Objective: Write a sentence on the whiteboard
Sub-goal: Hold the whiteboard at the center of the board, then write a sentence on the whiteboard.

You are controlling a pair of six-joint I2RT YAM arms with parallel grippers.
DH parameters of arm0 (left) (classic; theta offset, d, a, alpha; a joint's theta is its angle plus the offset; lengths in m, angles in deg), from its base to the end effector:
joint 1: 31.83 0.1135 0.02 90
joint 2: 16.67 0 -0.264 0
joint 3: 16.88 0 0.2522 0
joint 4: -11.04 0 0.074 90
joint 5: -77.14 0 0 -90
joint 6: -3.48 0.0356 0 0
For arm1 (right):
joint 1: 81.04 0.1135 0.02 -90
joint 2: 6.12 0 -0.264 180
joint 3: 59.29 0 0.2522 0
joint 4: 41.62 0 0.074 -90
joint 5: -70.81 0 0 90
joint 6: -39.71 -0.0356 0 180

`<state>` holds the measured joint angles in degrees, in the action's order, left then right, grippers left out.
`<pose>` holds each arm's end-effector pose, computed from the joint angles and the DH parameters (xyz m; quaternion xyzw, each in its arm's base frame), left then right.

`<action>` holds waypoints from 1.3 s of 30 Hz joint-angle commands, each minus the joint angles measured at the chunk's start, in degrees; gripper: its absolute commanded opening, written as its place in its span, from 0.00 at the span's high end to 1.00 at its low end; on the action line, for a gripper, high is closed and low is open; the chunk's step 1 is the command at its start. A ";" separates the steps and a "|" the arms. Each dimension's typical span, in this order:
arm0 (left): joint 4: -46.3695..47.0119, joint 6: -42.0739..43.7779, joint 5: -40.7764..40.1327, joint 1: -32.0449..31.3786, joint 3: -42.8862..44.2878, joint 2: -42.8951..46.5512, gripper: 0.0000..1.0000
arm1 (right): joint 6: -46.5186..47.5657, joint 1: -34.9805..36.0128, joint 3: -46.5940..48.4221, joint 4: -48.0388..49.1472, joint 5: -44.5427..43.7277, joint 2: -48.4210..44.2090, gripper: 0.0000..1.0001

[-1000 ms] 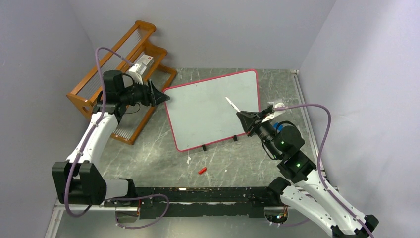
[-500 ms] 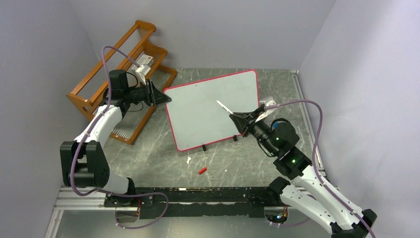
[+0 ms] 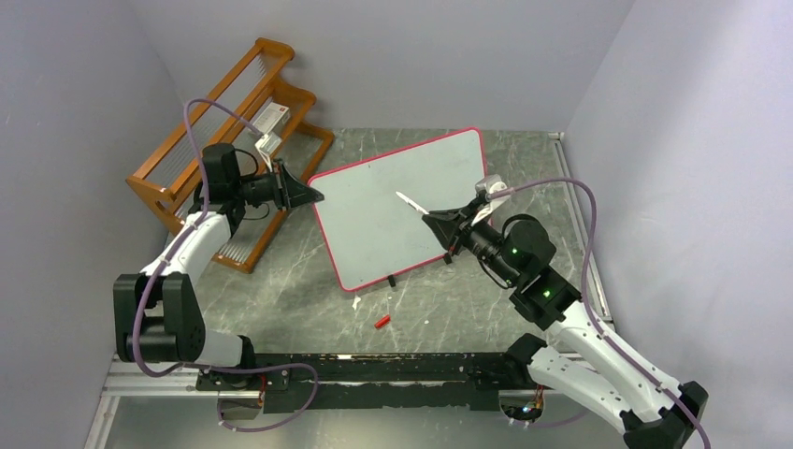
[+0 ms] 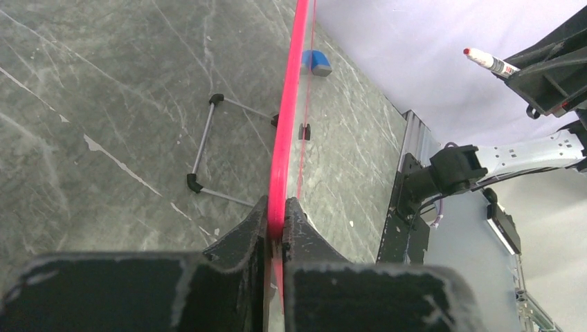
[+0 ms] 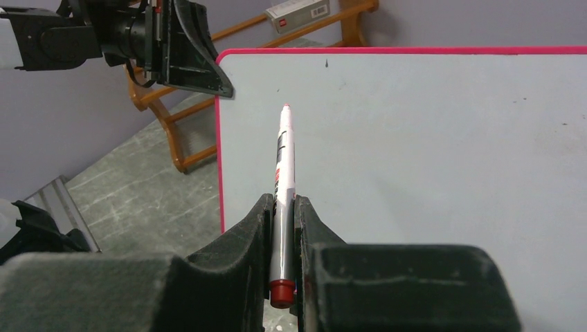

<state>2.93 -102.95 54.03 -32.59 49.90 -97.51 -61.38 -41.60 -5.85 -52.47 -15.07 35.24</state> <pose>0.3036 -0.0368 0.2797 0.2102 0.7279 -0.5218 0.3920 0.1358 0.1150 0.3431 -0.1961 0.6714 0.3276 0.6351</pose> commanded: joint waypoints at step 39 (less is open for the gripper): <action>-11.64 10.57 -8.54 -2.11 0.85 2.59 0.95 | 6.01 29.88 37.74 -29.71 -42.96 37.30 1.00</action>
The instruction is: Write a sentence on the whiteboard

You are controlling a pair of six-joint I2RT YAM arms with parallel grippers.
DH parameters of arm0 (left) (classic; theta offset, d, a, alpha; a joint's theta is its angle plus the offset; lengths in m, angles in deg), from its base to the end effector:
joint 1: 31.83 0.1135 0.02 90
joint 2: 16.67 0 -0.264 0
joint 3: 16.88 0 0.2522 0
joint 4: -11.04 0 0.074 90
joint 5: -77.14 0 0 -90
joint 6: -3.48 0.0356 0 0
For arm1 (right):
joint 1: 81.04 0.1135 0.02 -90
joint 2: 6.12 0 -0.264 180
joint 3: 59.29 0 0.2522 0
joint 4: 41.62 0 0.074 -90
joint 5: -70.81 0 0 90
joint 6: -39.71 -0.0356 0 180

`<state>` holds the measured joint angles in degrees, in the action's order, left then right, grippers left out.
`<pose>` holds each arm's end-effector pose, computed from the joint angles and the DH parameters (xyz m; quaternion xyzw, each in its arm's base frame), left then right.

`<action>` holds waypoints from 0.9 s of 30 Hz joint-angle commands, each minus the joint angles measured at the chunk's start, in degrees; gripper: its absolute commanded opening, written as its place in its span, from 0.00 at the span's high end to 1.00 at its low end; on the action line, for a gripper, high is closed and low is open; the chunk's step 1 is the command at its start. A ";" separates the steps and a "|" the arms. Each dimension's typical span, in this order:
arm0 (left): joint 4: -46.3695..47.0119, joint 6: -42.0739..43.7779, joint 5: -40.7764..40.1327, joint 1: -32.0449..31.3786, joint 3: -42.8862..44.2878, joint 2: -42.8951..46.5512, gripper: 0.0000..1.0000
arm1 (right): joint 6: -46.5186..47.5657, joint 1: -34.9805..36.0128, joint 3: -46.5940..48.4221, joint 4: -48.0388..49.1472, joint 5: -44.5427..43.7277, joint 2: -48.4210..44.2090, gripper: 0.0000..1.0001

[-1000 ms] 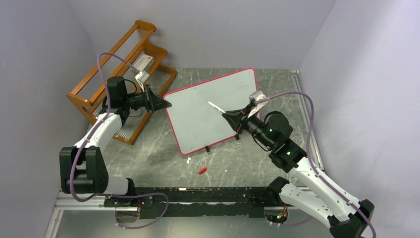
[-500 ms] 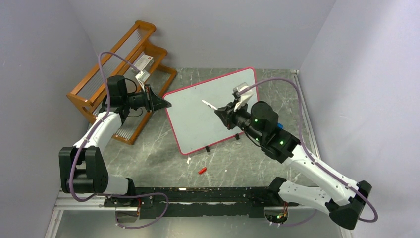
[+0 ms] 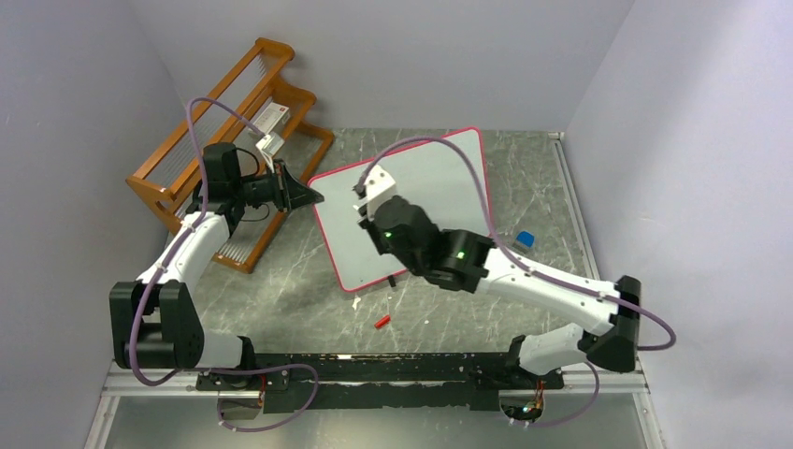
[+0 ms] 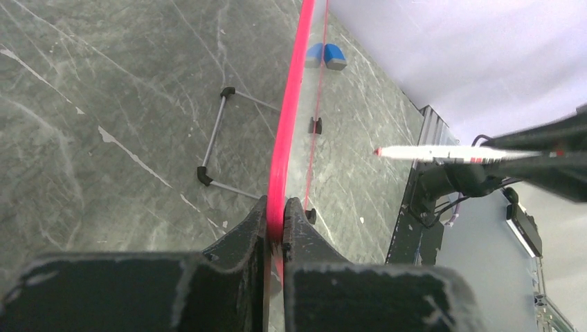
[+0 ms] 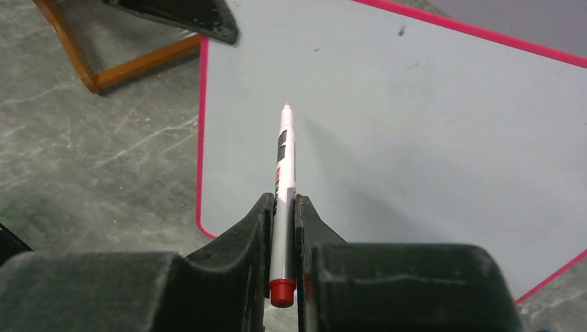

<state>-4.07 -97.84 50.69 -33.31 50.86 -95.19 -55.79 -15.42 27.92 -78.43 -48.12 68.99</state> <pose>0.2951 -0.0395 0.2858 0.2167 0.7418 -0.4938 0.3986 0.1372 0.2609 0.3775 -0.2918 0.7732 0.1327 0.5472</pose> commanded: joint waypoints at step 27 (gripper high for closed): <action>-6.09 6.57 -7.92 -3.80 -0.06 1.67 0.95 | 1.18 8.79 14.71 -1.16 -16.40 16.21 1.00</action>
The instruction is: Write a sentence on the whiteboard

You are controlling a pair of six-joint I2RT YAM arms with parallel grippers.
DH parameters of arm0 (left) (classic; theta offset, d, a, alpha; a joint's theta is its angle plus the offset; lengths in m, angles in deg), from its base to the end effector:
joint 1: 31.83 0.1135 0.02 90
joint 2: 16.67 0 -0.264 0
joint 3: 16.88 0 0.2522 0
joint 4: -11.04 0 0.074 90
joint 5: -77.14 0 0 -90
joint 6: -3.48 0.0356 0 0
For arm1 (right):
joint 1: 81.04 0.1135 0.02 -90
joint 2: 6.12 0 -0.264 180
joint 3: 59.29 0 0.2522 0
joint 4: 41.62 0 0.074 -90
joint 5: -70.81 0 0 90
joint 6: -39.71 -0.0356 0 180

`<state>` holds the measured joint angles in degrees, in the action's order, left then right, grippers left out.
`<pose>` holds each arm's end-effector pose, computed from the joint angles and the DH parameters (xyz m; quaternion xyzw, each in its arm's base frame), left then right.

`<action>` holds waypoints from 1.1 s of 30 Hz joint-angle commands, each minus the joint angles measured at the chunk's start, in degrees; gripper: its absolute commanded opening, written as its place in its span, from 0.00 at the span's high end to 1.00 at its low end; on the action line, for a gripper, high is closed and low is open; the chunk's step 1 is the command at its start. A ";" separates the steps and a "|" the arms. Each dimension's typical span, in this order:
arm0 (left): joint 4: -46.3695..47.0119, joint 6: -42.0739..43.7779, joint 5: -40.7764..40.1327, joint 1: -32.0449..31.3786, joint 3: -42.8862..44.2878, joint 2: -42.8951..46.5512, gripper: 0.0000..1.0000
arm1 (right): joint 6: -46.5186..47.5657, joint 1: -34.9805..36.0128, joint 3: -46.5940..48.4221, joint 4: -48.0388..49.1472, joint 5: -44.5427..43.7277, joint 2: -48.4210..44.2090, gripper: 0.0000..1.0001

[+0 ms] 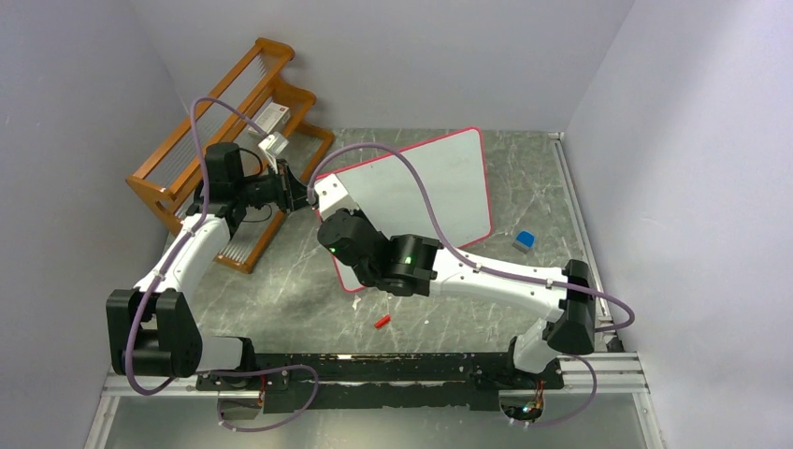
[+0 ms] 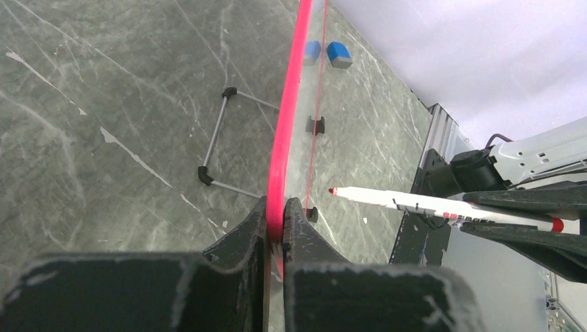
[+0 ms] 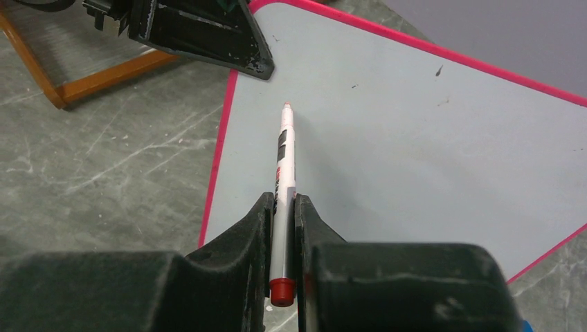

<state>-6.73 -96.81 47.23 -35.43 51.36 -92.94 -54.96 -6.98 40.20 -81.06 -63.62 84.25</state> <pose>0.2872 -0.0490 0.2948 0.2228 0.7476 -0.4766 0.4053 0.1219 0.3360 0.3673 -0.3024 0.7673 0.0386 0.5641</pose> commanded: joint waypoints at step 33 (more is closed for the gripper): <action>-3.05 5.41 -4.03 -1.94 -0.60 -0.73 0.95 | 0.43 -0.06 7.21 -0.65 -2.69 5.78 1.00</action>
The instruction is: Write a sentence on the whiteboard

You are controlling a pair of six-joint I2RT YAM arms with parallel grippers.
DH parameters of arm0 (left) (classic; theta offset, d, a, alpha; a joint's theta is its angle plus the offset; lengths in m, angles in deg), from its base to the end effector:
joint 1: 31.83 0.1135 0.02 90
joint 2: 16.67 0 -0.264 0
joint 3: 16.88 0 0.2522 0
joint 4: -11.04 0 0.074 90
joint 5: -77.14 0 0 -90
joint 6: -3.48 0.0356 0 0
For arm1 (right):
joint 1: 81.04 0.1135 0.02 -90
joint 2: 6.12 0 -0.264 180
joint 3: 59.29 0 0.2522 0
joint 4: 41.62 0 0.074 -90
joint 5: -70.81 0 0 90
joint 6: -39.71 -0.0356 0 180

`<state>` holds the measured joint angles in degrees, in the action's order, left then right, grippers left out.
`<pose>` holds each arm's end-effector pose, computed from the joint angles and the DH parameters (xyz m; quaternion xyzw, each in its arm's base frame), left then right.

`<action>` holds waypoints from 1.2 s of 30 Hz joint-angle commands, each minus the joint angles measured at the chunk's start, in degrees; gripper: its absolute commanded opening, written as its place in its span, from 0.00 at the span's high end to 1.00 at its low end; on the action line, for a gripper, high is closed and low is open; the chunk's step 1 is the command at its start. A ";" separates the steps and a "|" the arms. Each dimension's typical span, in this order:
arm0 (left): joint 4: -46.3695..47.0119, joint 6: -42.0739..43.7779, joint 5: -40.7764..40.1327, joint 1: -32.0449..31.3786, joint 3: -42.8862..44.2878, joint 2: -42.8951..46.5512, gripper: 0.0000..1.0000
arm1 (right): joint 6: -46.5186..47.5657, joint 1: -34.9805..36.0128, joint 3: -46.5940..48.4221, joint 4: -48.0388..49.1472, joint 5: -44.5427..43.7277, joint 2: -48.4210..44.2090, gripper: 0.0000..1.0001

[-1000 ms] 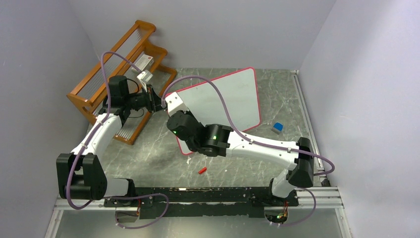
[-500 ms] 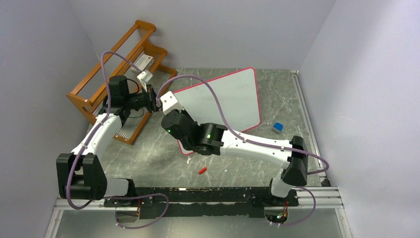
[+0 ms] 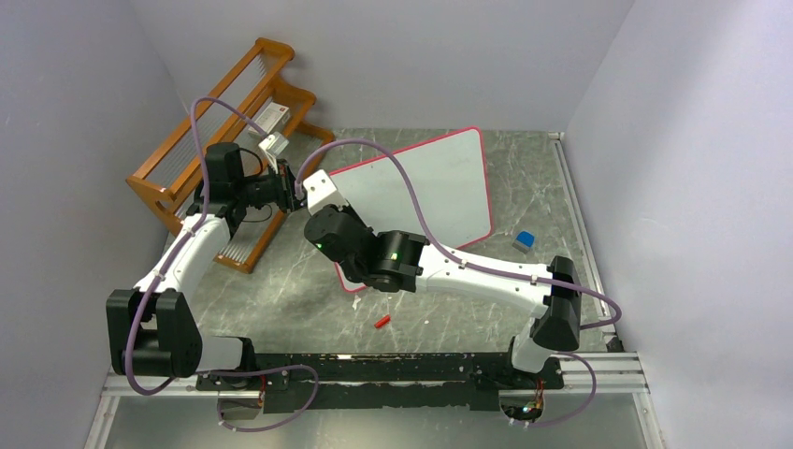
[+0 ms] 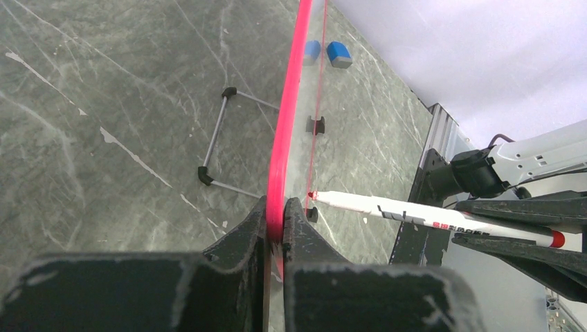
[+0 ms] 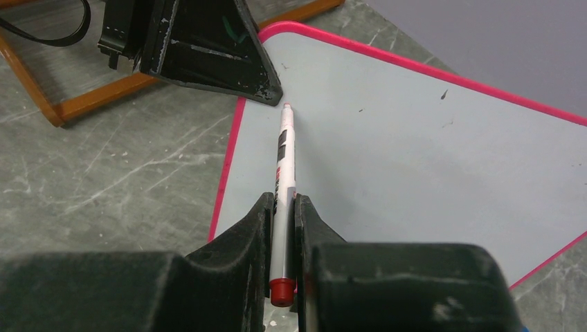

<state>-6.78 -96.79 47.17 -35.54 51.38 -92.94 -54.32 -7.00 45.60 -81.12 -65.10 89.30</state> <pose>0.2871 -0.0495 0.2948 0.2233 0.7476 -0.4766 0.4049 0.1289 0.3576 0.3684 -0.2979 0.7651 0.0274 0.5702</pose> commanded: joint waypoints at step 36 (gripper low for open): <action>-2.80 5.38 -3.60 -2.07 -0.67 -0.72 0.95 | -2.77 -1.55 4.93 -7.02 1.26 4.33 1.00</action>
<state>-6.80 -96.79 46.49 -35.73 51.47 -92.96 -55.79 -8.12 48.88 -85.78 -64.62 92.27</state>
